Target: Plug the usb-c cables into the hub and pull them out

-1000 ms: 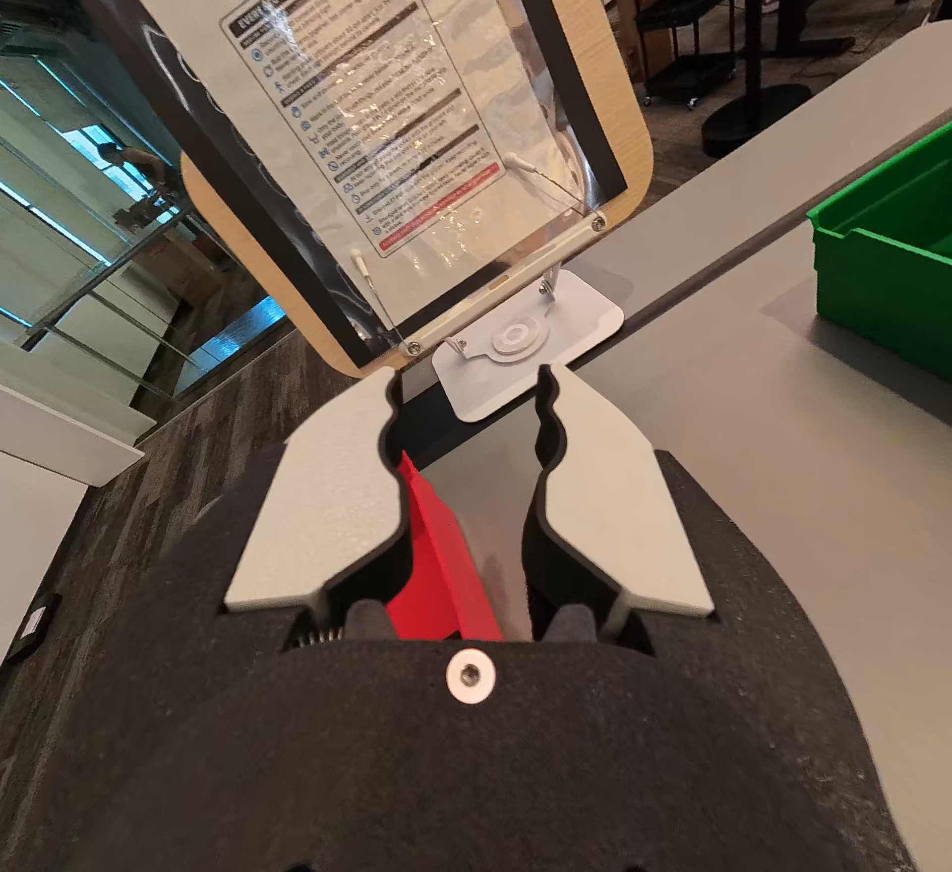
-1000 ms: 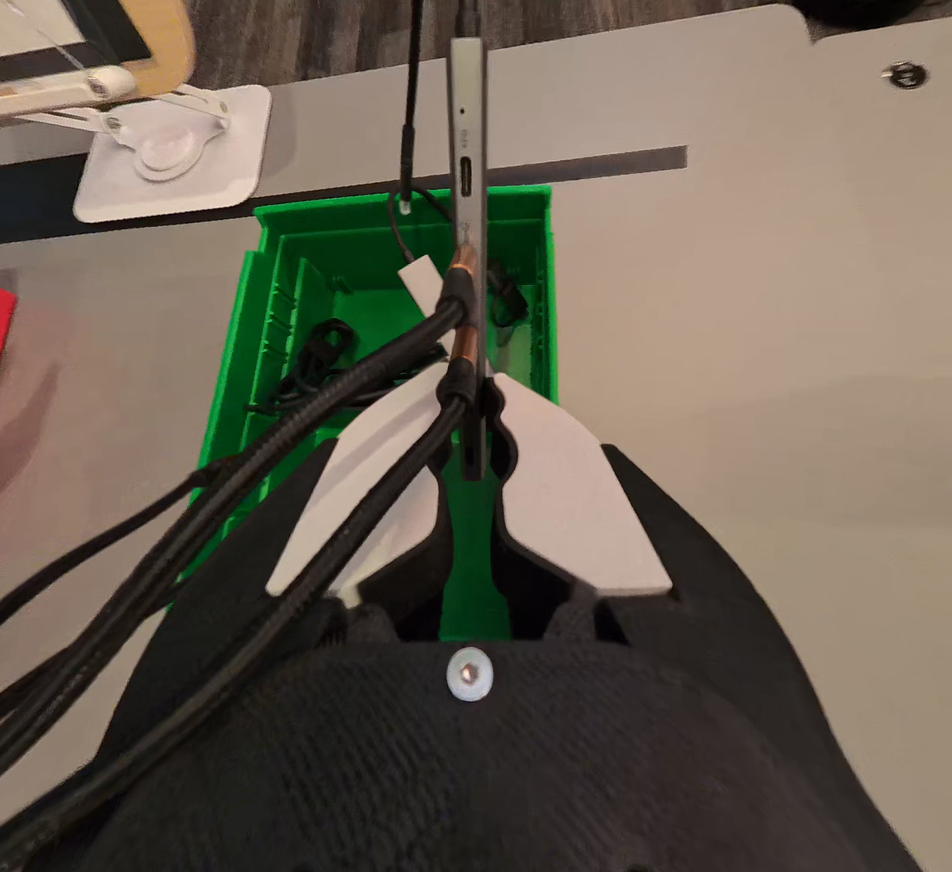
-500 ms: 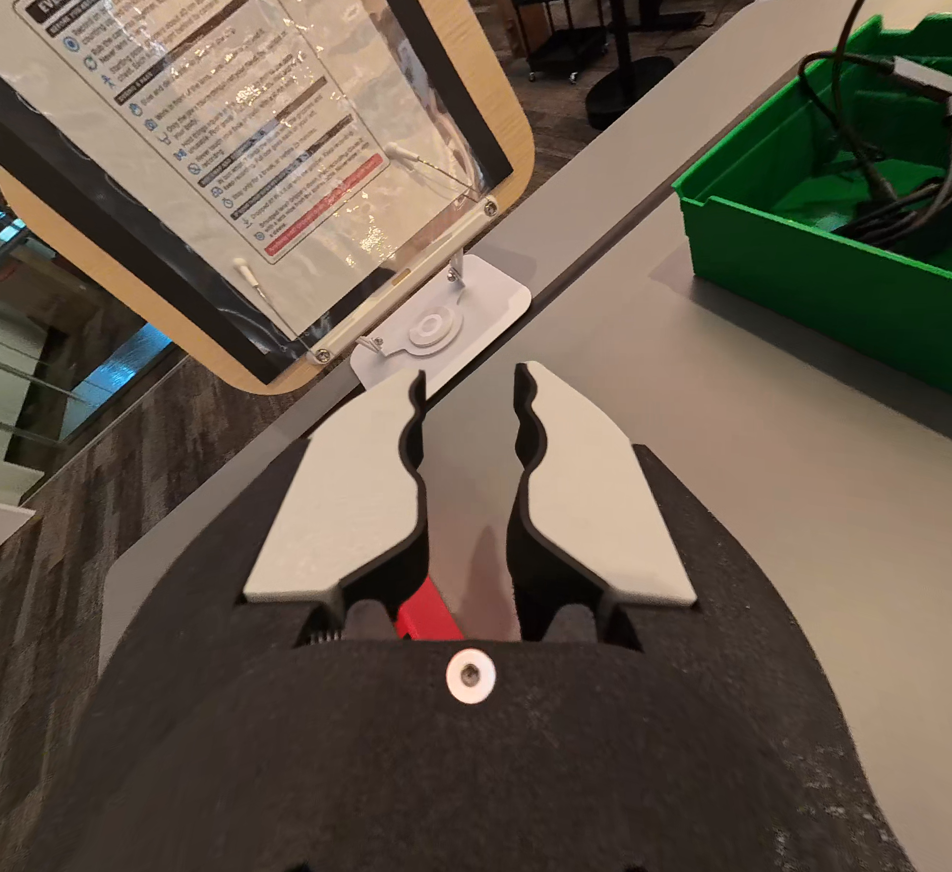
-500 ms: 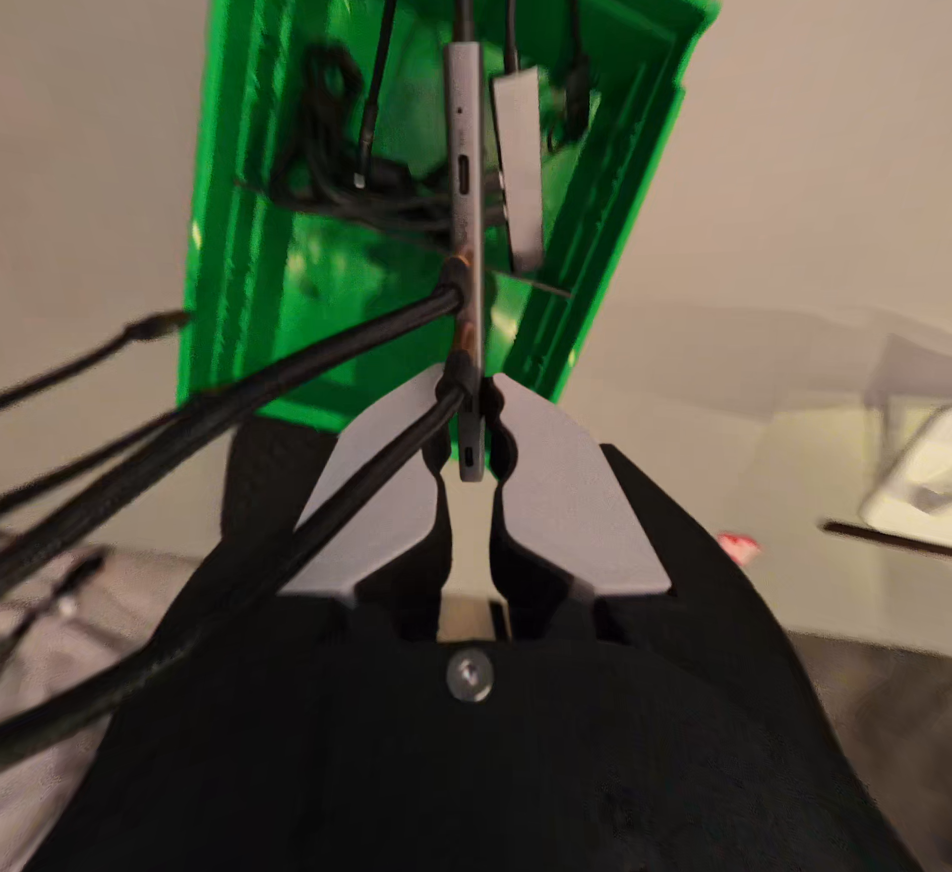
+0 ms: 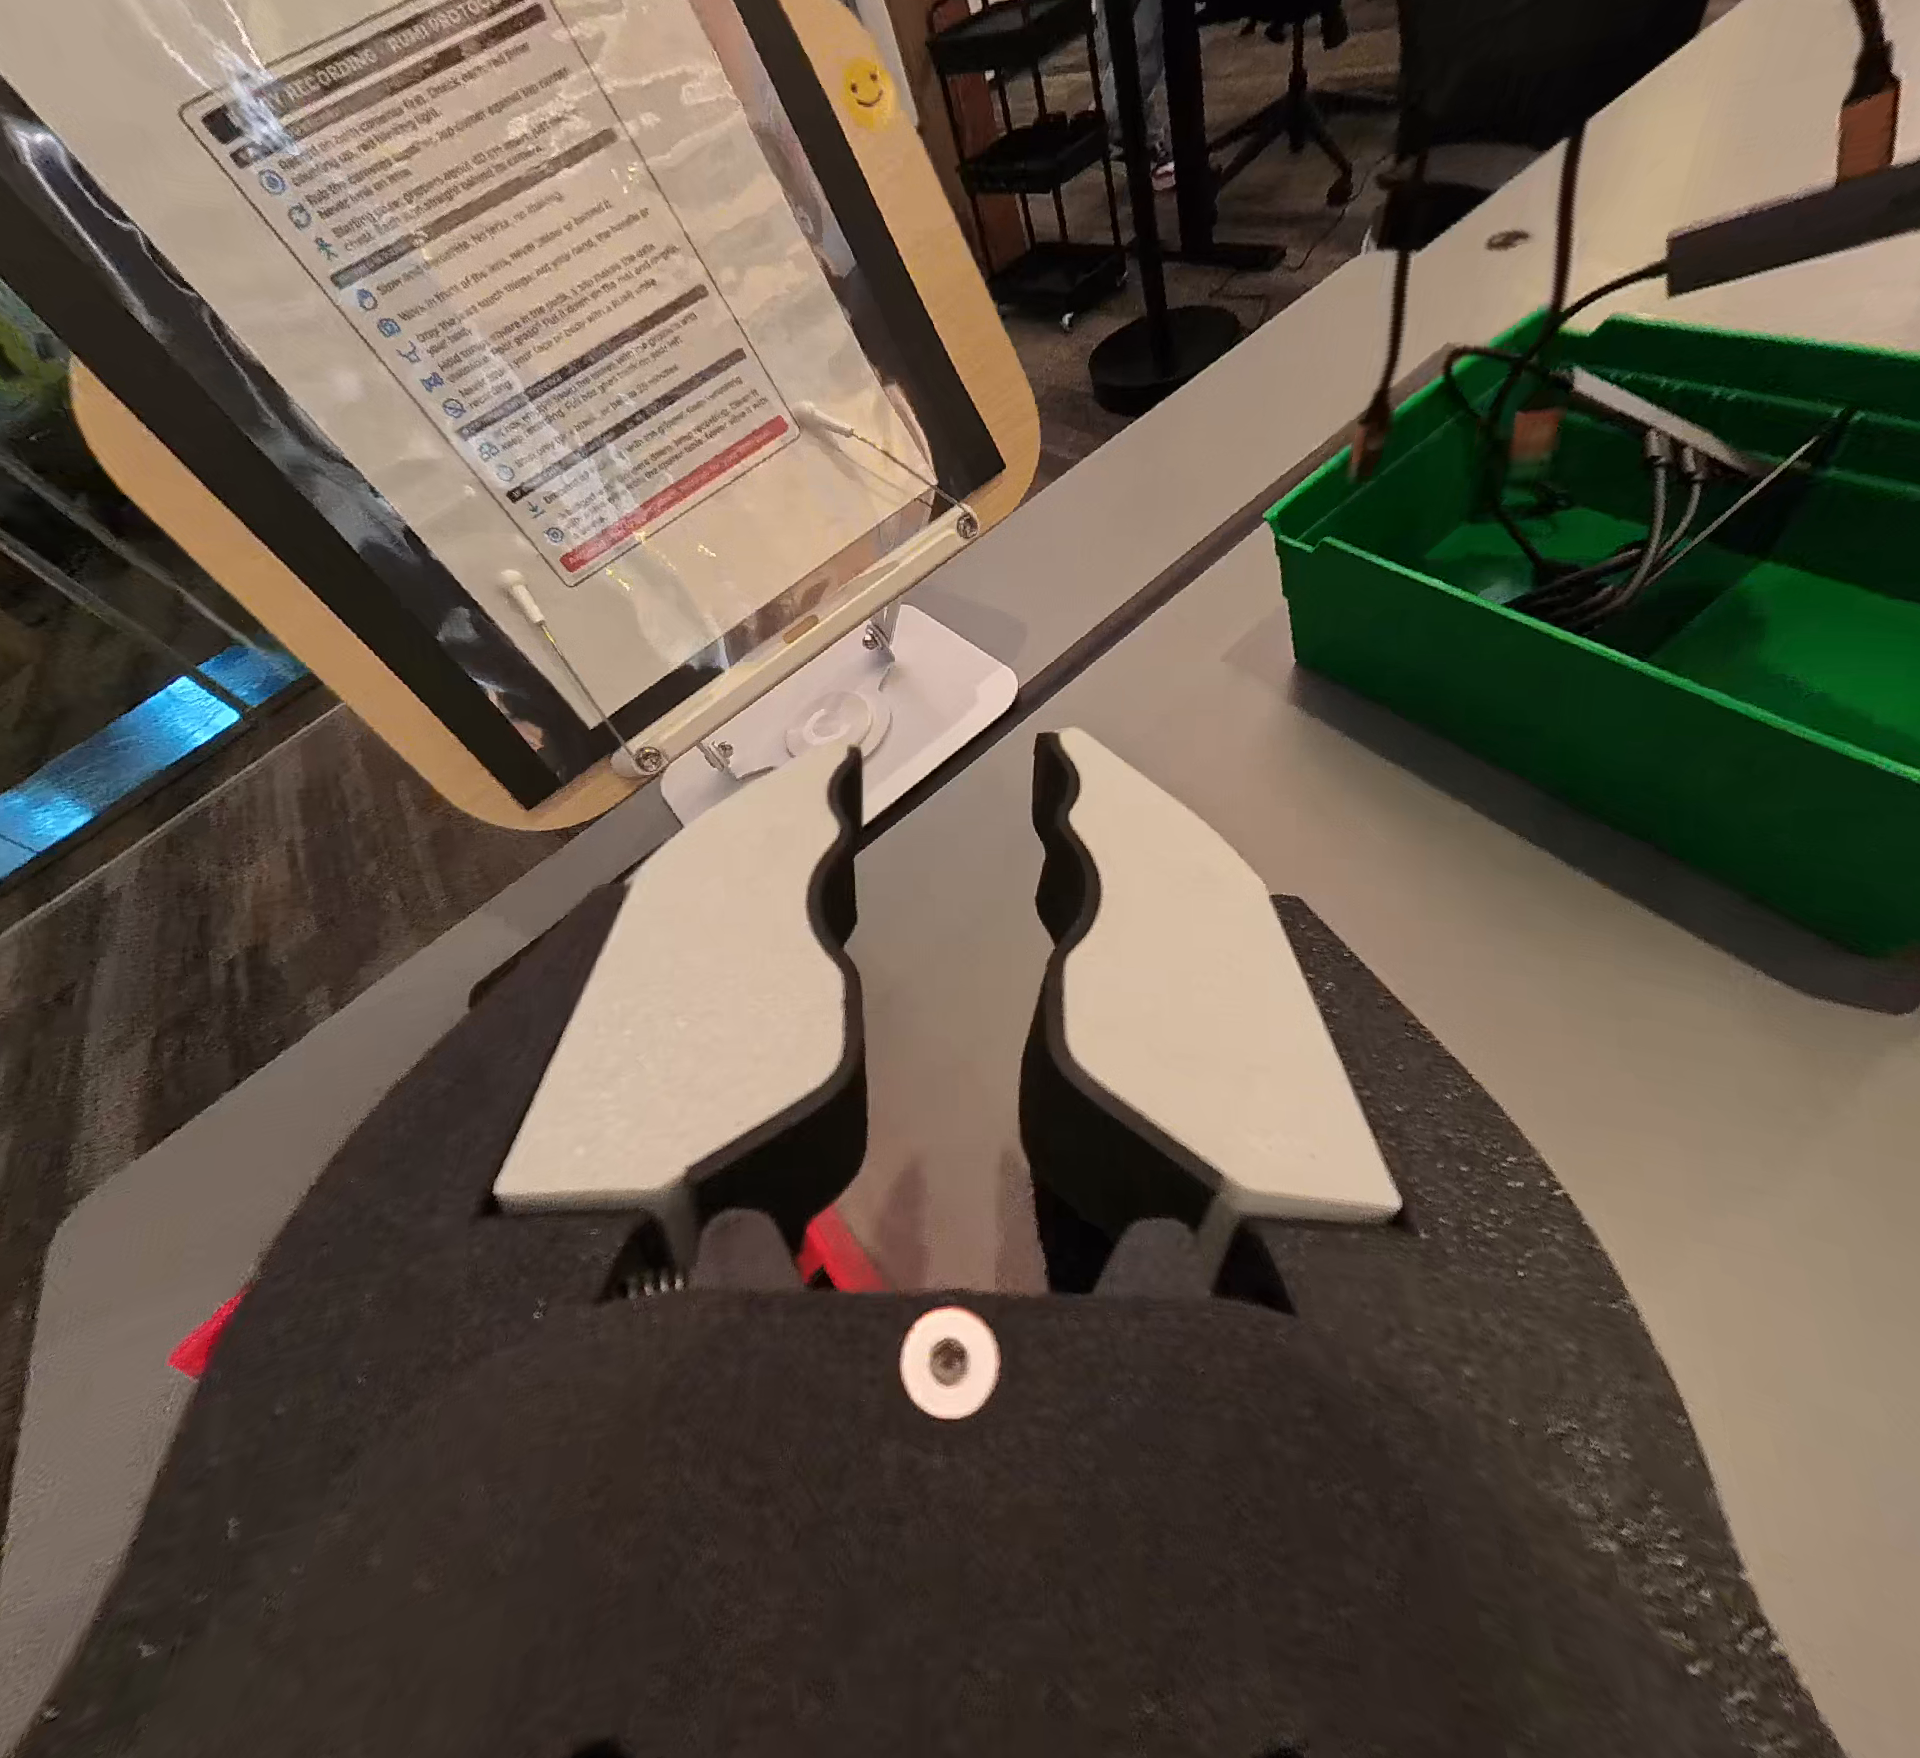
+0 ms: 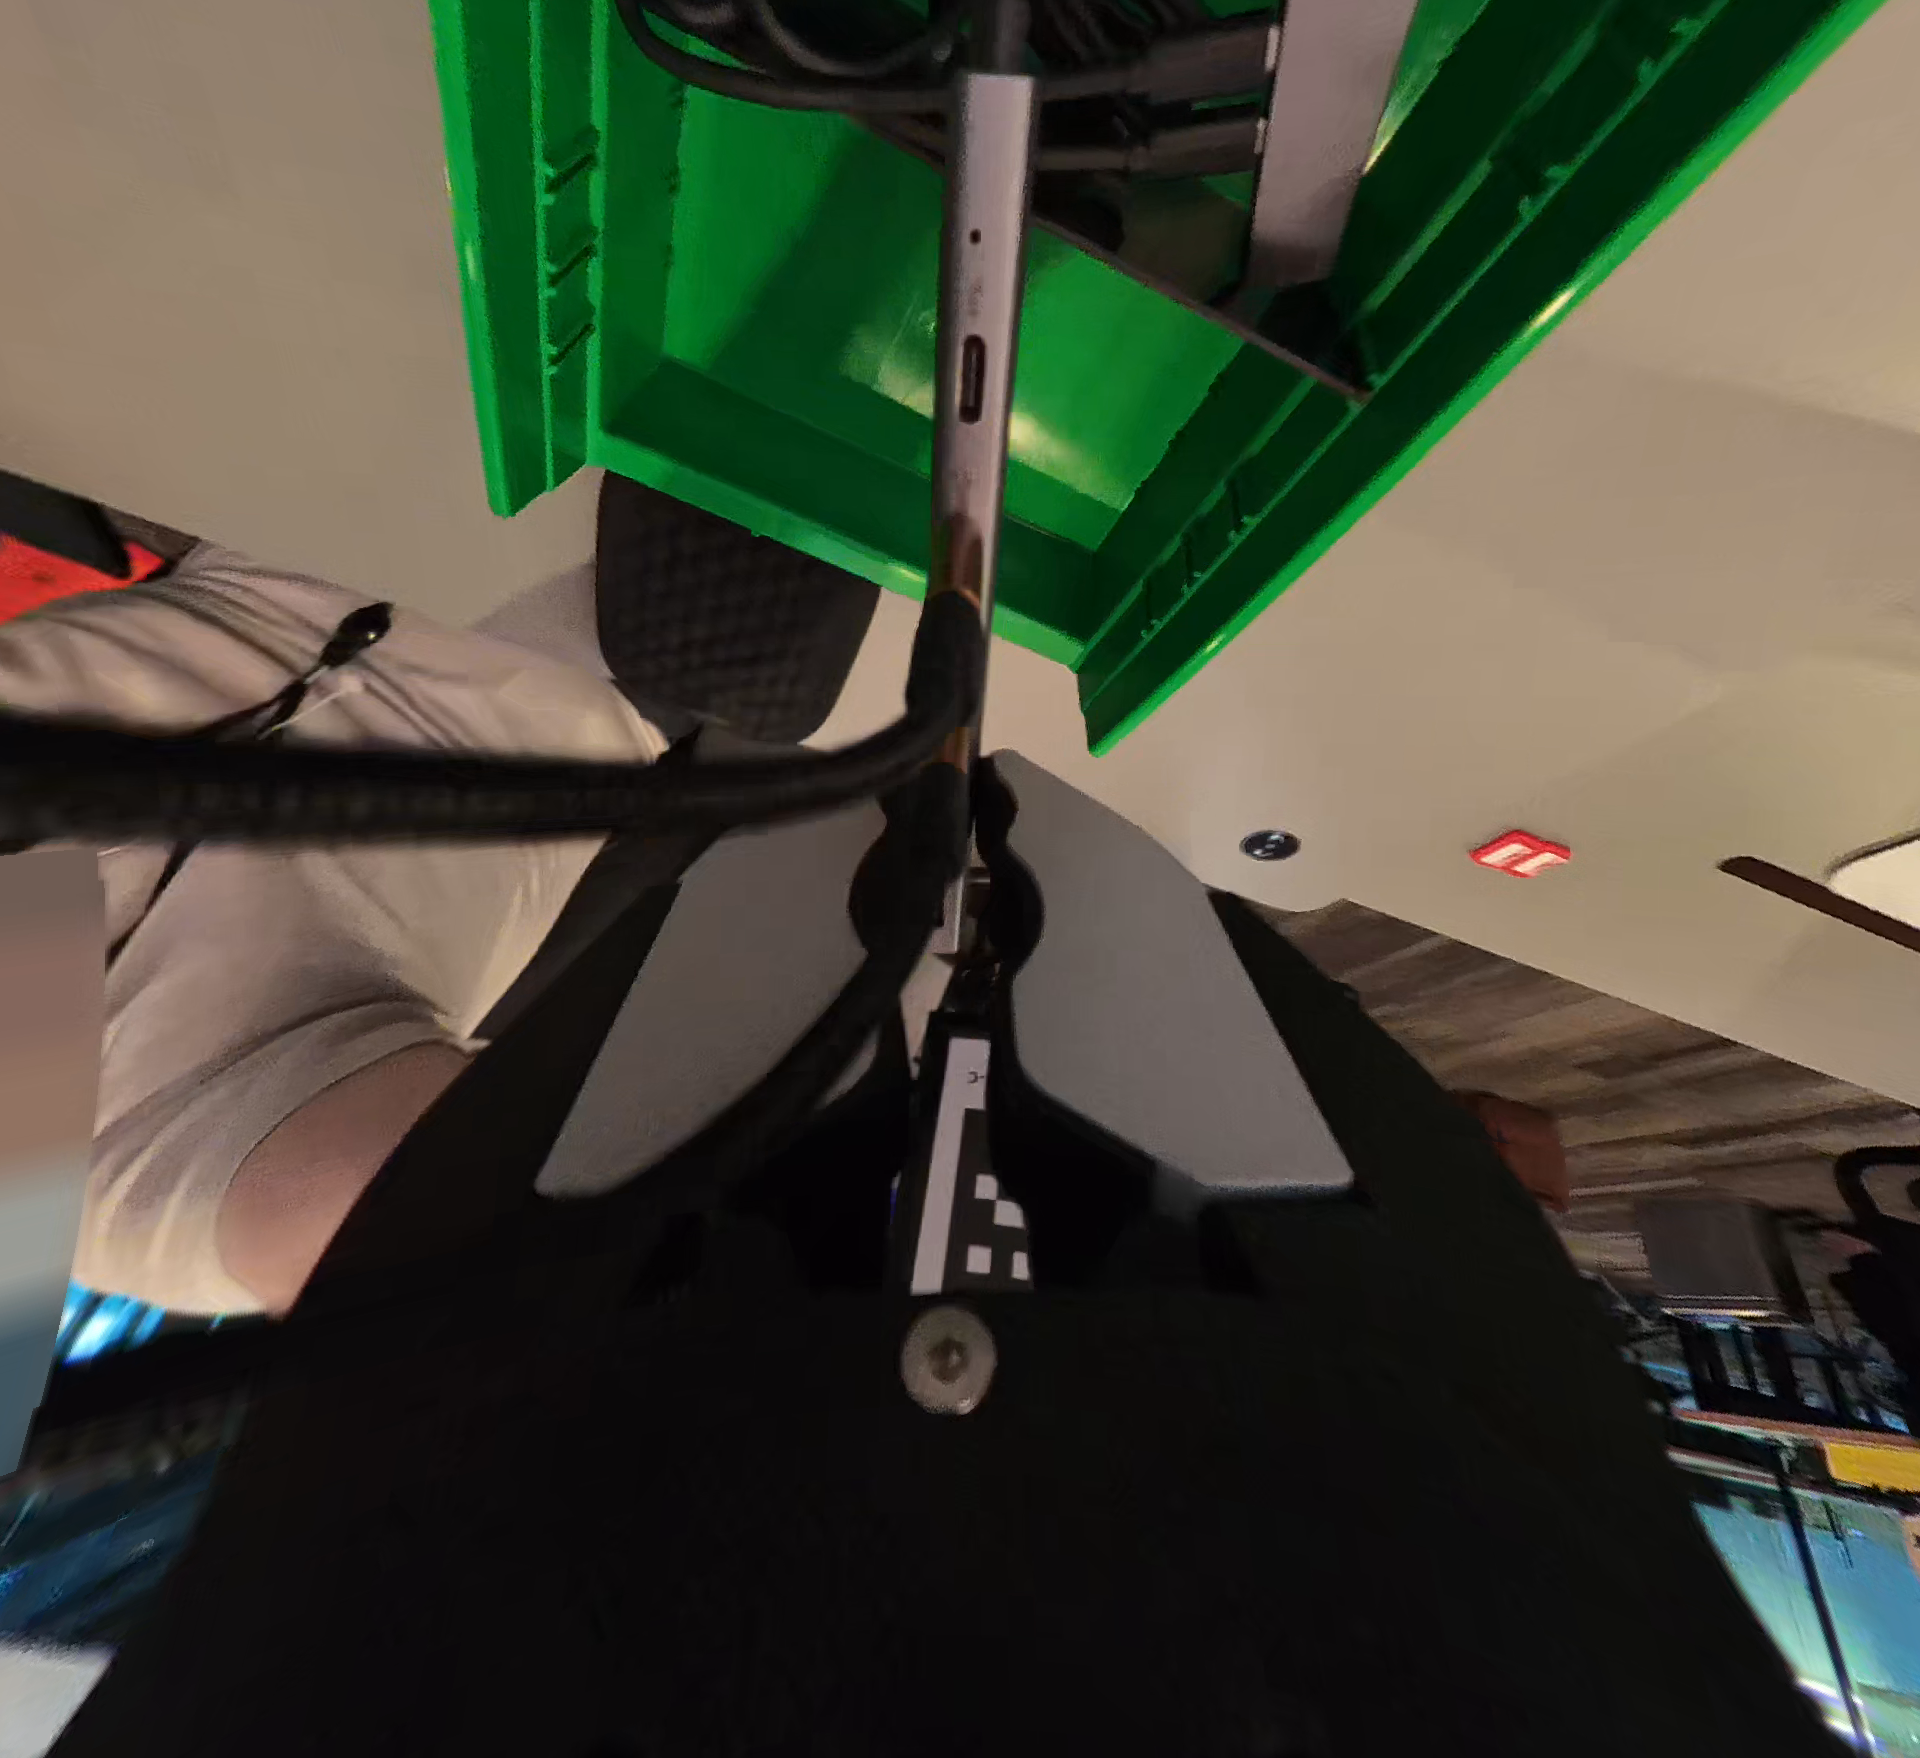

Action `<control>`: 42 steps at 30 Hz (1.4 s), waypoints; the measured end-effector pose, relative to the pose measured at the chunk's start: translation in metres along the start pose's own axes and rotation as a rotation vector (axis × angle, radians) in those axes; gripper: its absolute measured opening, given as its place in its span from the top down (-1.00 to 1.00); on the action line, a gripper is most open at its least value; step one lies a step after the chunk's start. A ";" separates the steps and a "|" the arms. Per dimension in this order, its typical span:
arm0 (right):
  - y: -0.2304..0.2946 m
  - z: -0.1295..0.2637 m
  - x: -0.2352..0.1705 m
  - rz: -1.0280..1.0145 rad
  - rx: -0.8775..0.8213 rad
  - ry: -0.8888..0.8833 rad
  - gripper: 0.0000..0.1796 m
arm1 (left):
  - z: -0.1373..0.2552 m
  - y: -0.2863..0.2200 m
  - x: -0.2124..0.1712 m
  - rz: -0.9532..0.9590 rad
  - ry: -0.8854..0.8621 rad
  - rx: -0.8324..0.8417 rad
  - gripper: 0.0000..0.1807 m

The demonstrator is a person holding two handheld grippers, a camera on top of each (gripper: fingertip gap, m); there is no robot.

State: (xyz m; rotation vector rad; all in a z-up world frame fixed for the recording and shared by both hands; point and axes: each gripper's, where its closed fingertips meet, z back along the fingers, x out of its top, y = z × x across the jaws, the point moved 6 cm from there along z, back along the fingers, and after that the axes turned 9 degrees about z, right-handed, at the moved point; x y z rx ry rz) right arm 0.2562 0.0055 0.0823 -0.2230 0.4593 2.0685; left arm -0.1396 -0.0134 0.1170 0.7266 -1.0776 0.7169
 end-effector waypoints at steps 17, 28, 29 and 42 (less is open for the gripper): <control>-0.023 -0.051 0.067 0.156 0.088 -0.016 0.86 | -0.003 0.009 0.000 0.044 -0.007 -0.040 0.67; -0.050 -0.063 0.066 0.170 -0.017 -0.151 0.60 | -0.014 0.001 -0.007 0.011 0.054 -0.049 0.67; -0.050 -0.059 0.063 0.186 -0.025 -0.189 0.58 | -0.014 0.000 -0.007 0.009 0.056 -0.052 0.66; -0.012 0.024 0.009 0.321 -0.253 -1.179 0.62 | 0.010 0.011 -0.003 0.021 0.063 -0.039 0.66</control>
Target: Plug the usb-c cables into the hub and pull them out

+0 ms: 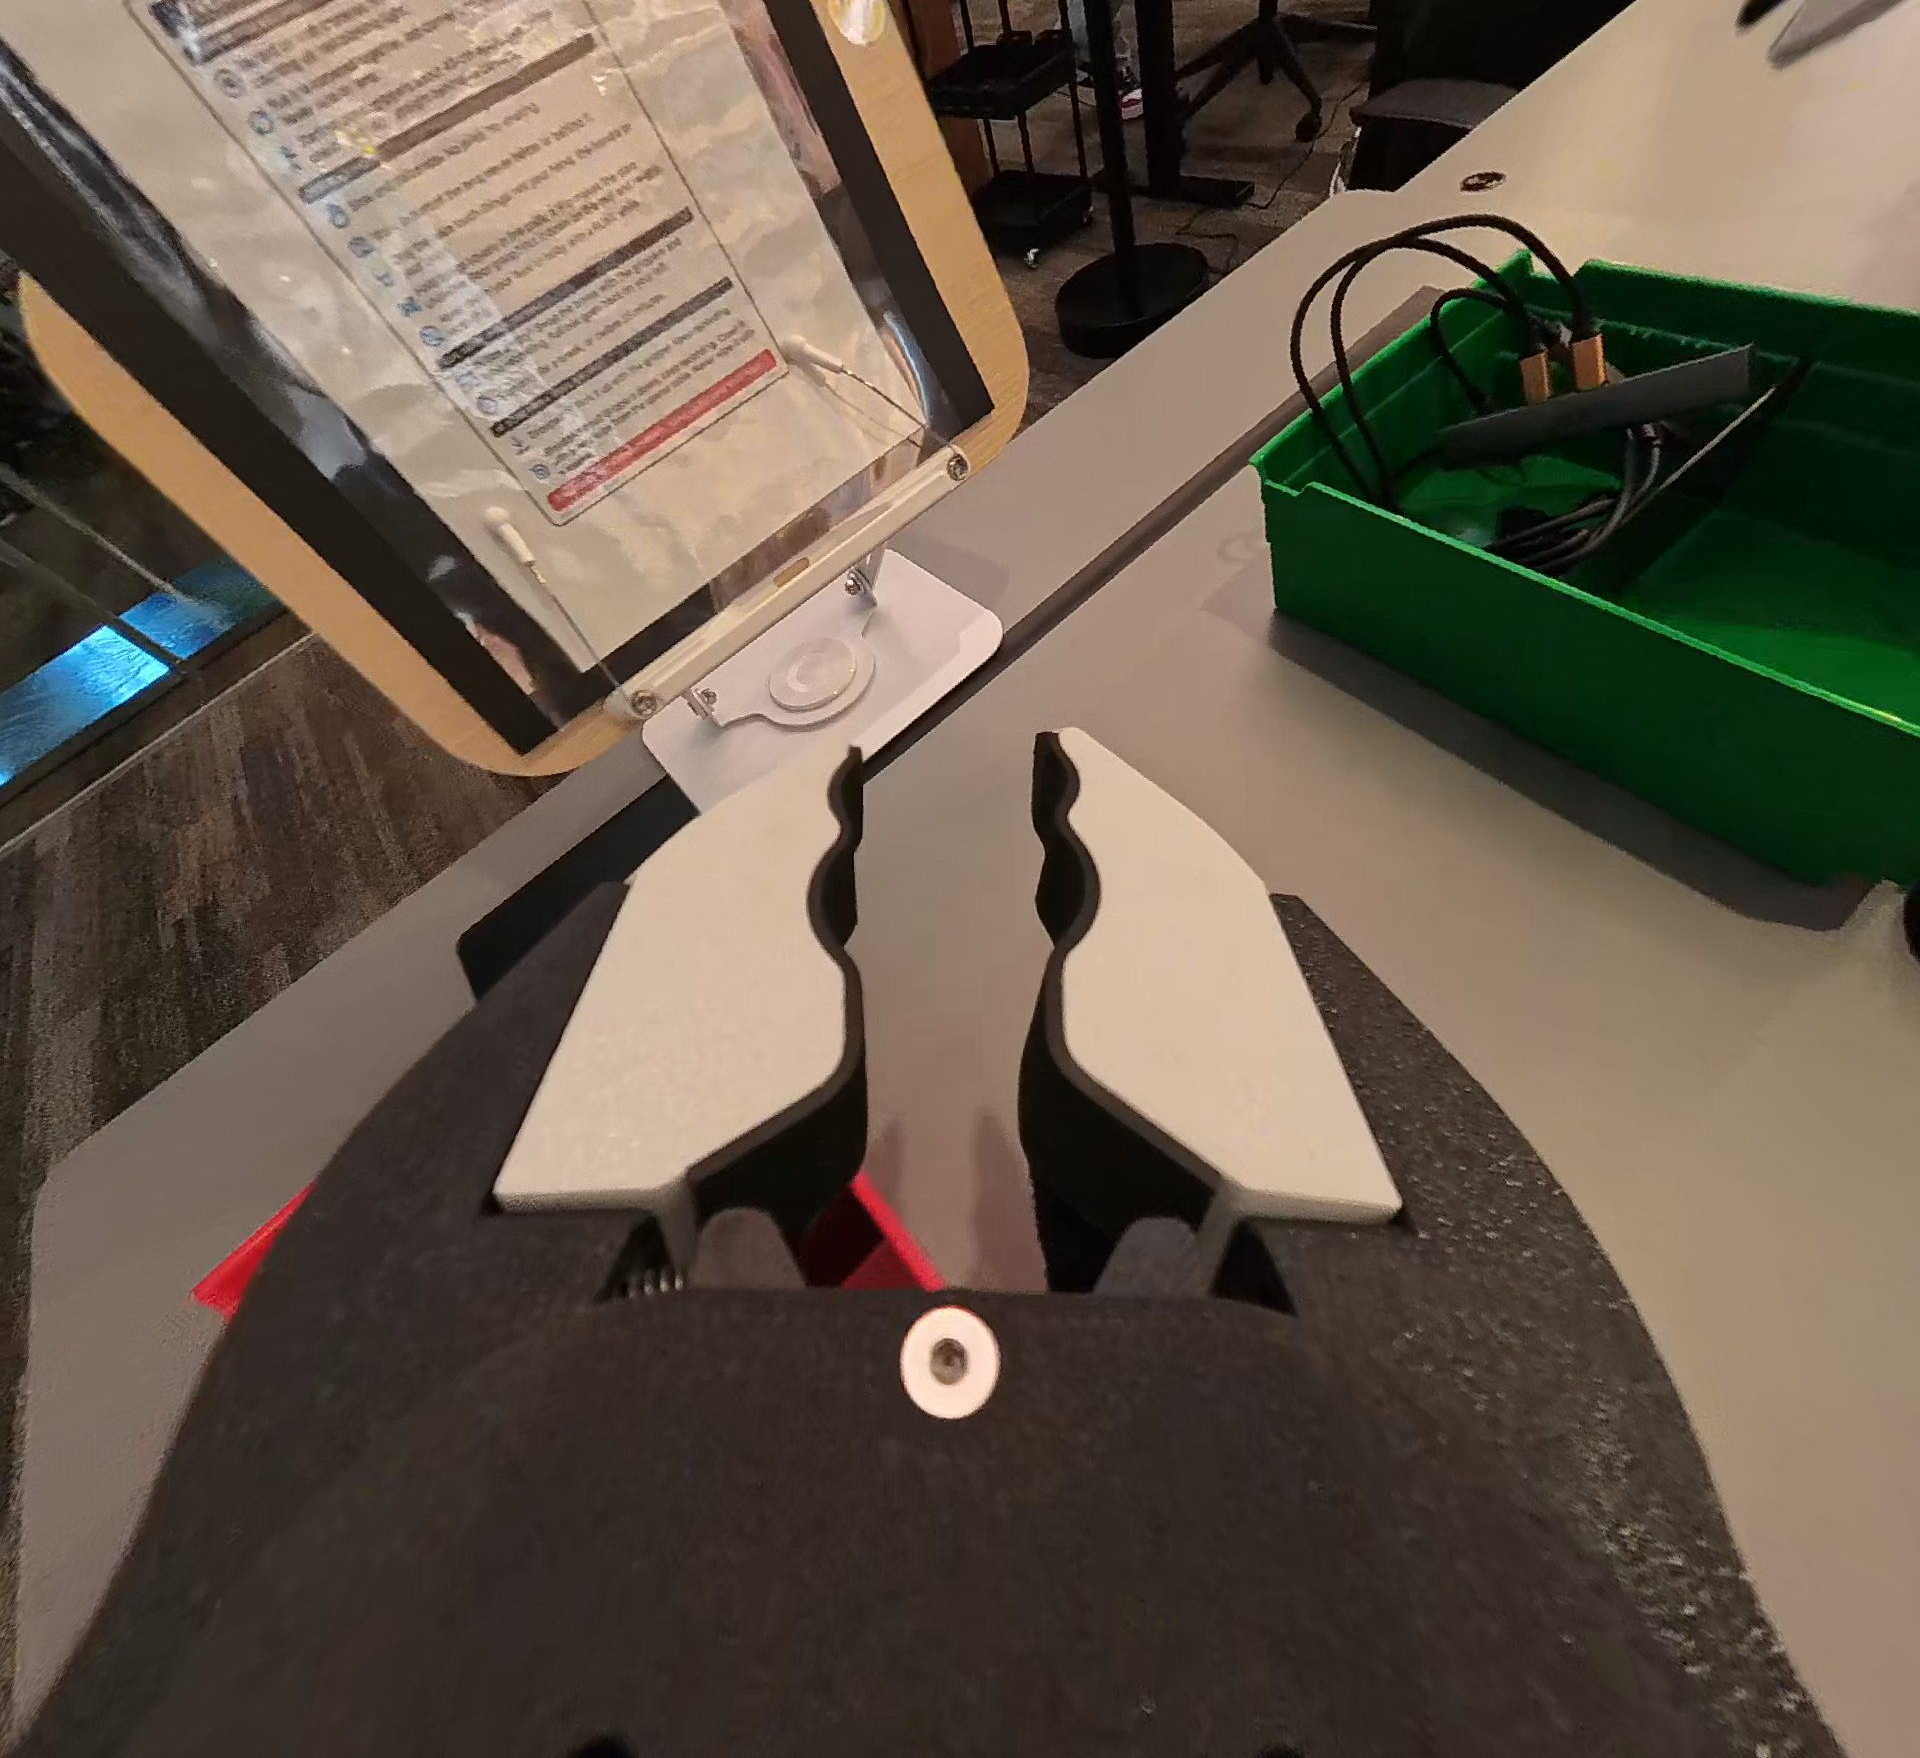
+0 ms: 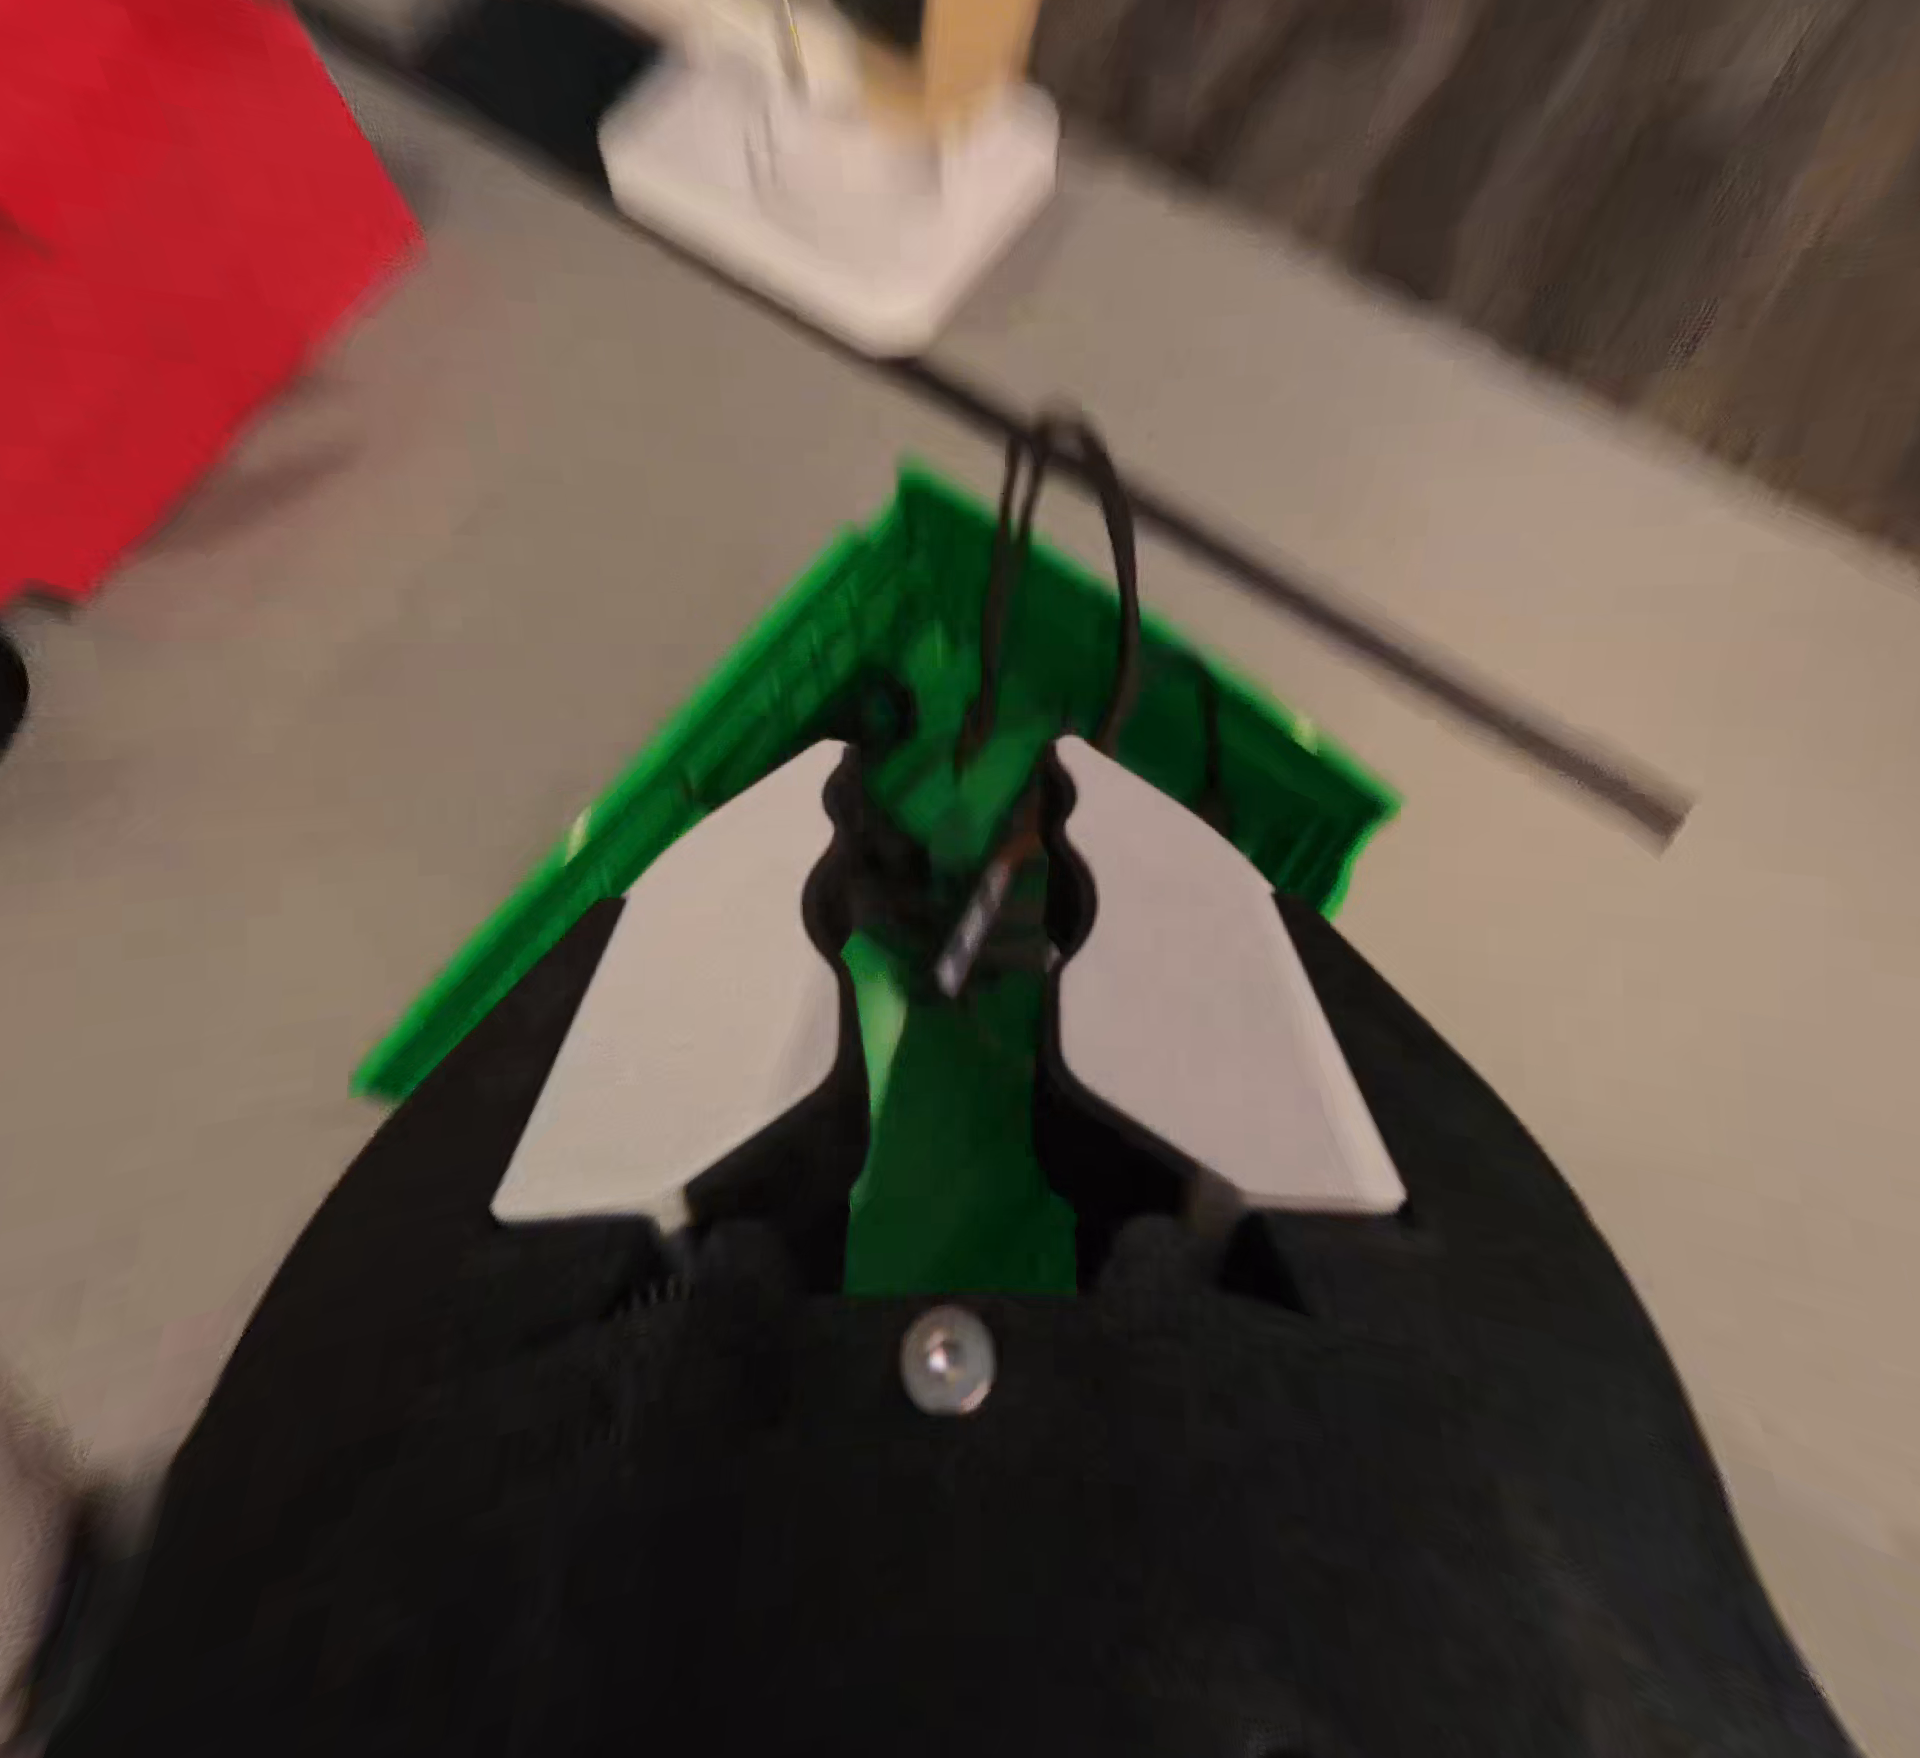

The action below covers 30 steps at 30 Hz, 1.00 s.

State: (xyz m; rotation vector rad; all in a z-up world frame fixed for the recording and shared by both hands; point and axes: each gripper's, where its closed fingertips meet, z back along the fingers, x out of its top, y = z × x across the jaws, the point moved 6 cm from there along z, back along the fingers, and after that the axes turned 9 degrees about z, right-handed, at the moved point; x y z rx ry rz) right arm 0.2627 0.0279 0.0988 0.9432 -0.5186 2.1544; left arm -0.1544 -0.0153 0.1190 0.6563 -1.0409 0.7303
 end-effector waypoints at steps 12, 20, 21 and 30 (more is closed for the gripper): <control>0.020 0.000 -0.031 -0.036 -0.466 -0.348 0.34 | 0.050 0.016 -0.008 0.093 0.052 -0.042 0.52; -0.009 0.002 -0.144 -0.338 -0.437 0.225 0.32 | 0.097 0.143 -0.098 0.475 0.383 0.414 0.13; -0.010 0.001 -0.153 -0.379 -0.402 0.237 0.32 | 0.104 0.158 -0.113 0.508 0.422 0.478 0.14; 0.000 -0.025 -0.181 -0.492 -0.141 0.361 0.83 | 0.107 0.203 -0.202 0.756 0.667 0.483 0.24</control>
